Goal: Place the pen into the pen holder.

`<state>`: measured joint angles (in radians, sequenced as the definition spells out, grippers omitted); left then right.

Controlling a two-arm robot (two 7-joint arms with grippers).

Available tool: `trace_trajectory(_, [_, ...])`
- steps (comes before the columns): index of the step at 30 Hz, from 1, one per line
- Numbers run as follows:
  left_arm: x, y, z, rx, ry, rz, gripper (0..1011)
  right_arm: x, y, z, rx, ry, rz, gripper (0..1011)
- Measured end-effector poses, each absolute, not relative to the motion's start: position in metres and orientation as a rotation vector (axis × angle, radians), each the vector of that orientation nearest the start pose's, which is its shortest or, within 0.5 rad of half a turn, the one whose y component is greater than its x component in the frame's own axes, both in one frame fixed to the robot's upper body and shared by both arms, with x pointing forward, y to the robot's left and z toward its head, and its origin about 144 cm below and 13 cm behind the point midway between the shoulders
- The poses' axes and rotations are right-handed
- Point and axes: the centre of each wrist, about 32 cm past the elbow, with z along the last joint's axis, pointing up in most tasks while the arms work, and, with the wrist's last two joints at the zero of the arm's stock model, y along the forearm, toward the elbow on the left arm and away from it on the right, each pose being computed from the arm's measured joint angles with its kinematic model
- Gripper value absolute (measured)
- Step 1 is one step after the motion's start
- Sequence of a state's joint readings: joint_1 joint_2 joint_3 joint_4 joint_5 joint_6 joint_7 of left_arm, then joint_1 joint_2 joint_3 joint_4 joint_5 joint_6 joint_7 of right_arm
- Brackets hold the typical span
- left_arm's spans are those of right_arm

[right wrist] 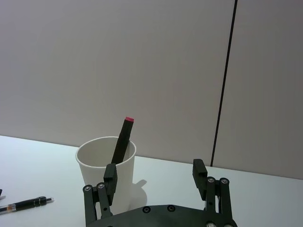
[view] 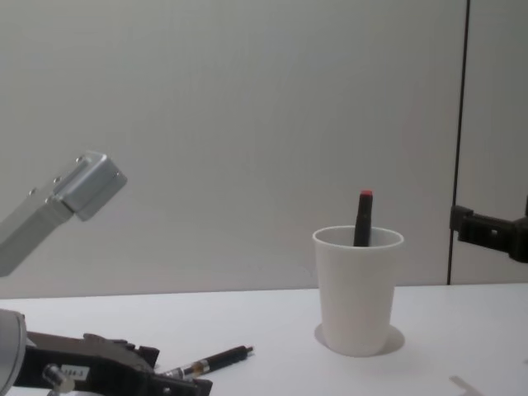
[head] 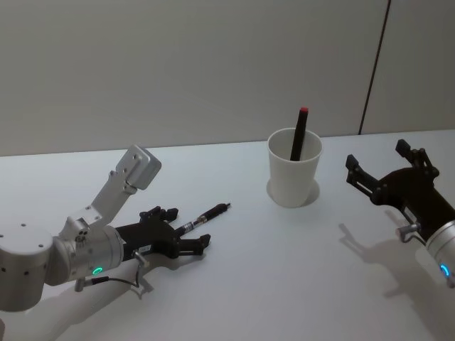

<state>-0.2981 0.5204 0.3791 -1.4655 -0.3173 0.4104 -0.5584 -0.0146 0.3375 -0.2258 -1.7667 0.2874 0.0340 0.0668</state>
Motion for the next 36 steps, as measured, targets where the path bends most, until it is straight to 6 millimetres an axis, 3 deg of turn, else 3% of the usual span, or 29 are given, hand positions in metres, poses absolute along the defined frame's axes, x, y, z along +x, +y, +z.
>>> trace_trajectory(3, [0.5221,0.2893,1.1932,0.459,0.168,0.783,978,0.4433,-0.2371,1.1887,0.026,-0.075,-1.230,1002])
trace_trajectory(11, [0.5221,0.2893,1.1932,0.459,0.168,0.783,797,0.4433,-0.2371,1.1887,0.026,-0.075,-1.230,1001])
trace_trajectory(16, [0.5221,0.2893,1.1933,0.458,0.169,0.783,606,0.4433,-0.2371,1.1887,0.026,-0.075,-1.230,1001])
trace_trajectory(25, [0.5221,0.2894,1.1933,0.458,0.169,0.783,362,0.4433,-0.2371,1.1887,0.026,-0.075,-1.229,1001])
trace_trajectory(28, [0.5221,0.2893,1.1932,0.458,0.169,0.783,223,0.4433,-0.2371,1.1887,0.026,-0.075,-1.230,1001])
trace_trajectory(31, [0.5221,0.2893,1.1933,0.458,0.169,0.783,151,0.4433,-0.2371,1.1887,0.026,-0.075,-1.230,1002])
trace_trajectory(36, [0.5221,0.2894,1.1932,0.458,0.169,0.783,121,0.4433,-0.2371,1.1887,0.026,-0.075,-1.230,1002])
